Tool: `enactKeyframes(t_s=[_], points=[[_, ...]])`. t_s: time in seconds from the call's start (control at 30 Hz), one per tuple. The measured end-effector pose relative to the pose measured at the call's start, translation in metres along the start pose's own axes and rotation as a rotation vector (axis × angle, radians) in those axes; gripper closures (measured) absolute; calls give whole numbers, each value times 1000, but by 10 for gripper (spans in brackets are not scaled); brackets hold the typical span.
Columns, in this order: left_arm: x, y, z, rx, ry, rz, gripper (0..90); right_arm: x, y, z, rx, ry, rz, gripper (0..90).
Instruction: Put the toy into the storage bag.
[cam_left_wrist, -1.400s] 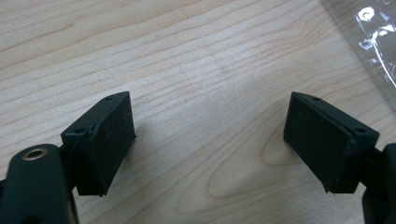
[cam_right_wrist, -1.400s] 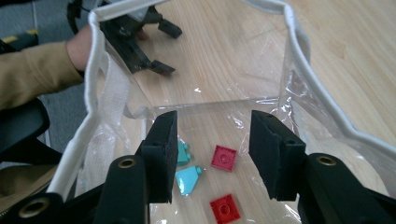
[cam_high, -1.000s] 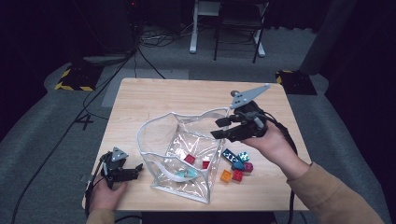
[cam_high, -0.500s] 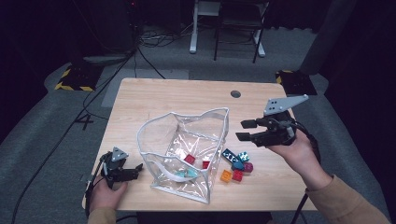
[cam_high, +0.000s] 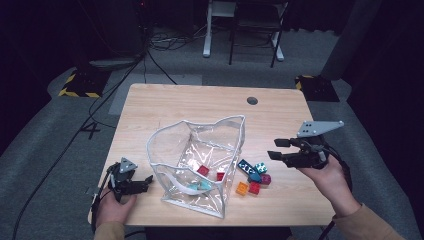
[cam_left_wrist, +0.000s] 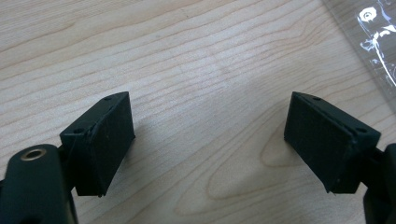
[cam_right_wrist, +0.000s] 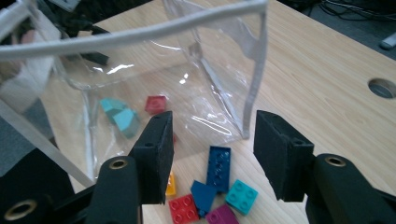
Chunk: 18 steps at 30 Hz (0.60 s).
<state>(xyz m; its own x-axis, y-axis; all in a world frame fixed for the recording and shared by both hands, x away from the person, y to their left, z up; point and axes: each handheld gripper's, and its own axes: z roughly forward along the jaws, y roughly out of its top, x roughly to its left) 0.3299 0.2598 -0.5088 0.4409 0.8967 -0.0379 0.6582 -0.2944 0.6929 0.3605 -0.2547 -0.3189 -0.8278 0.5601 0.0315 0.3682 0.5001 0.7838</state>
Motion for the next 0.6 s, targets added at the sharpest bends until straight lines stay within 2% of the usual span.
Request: enactKeyframes(t_s=[0.17, 0.33, 0.6], points=[[0, 0, 0, 1, 1, -2, 163, -6, -25, 2, 6, -54, 29, 479], [0, 0, 0, 2, 3, 0, 162, -8, -49, 9, 8, -66, 77, 478], [1, 0, 0, 2, 4, 0, 162, -3, -77, 25, 27, -76, 103, 478]])
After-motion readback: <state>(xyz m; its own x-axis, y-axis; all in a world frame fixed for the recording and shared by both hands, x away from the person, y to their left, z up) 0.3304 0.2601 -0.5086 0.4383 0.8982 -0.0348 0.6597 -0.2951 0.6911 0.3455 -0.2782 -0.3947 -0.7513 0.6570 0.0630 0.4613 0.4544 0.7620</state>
